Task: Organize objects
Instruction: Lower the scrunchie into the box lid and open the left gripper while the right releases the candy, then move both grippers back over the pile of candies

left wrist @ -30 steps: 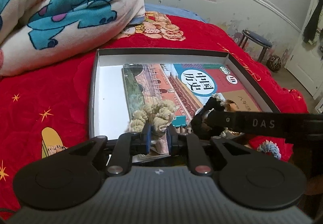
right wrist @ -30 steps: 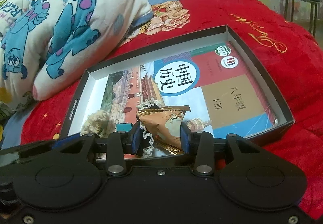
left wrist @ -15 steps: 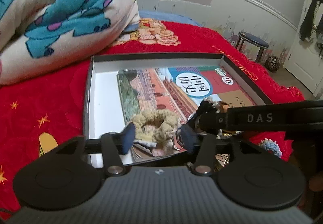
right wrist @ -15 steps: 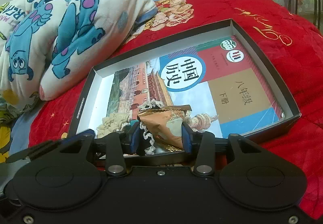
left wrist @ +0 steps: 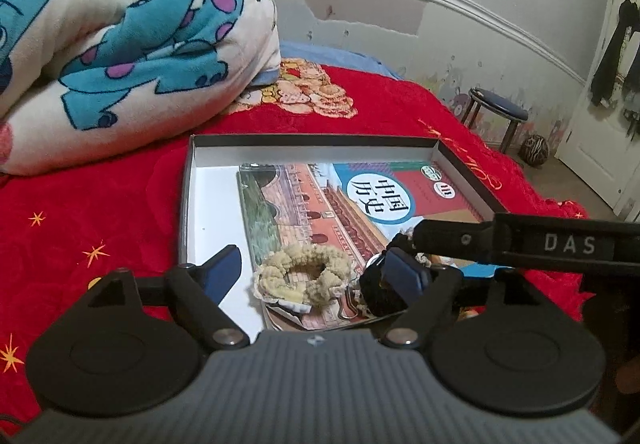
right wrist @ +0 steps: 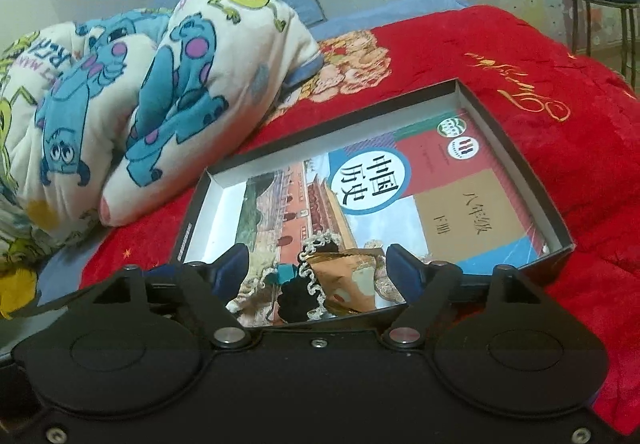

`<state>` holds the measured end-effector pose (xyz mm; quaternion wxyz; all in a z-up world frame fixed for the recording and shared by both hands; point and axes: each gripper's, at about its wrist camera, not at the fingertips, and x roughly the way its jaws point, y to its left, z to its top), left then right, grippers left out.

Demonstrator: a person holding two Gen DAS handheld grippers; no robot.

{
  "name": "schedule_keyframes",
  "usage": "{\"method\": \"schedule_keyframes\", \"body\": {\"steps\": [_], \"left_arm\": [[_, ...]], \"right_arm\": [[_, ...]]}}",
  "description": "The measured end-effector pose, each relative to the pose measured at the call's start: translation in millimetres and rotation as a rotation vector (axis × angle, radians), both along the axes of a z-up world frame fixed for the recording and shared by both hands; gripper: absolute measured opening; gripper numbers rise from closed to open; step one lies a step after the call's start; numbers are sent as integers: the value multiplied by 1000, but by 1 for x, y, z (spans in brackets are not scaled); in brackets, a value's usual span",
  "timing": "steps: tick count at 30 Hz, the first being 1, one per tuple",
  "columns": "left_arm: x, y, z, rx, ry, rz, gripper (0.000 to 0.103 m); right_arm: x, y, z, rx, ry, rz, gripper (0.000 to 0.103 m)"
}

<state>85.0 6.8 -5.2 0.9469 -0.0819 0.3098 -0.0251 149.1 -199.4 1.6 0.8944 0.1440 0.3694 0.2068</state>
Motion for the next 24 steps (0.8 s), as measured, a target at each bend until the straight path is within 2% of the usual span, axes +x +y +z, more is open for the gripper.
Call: {"method": "schedule_keyframes", "body": {"steps": [8, 13, 18, 24], "left_arm": [[-16, 1, 21, 15, -56, 10, 87], [-34, 4, 41, 7, -104, 19, 88], [-54, 2, 54, 15, -131, 19, 88], [-79, -9, 59, -56, -127, 0, 88]], "right_arm": [[-17, -21, 19, 23, -54, -47, 78], [-27, -51, 33, 76, -79, -151, 79], [-42, -61, 42, 88, -95, -193, 79], [-75, -67, 46, 94, -115, -212, 79]]}}
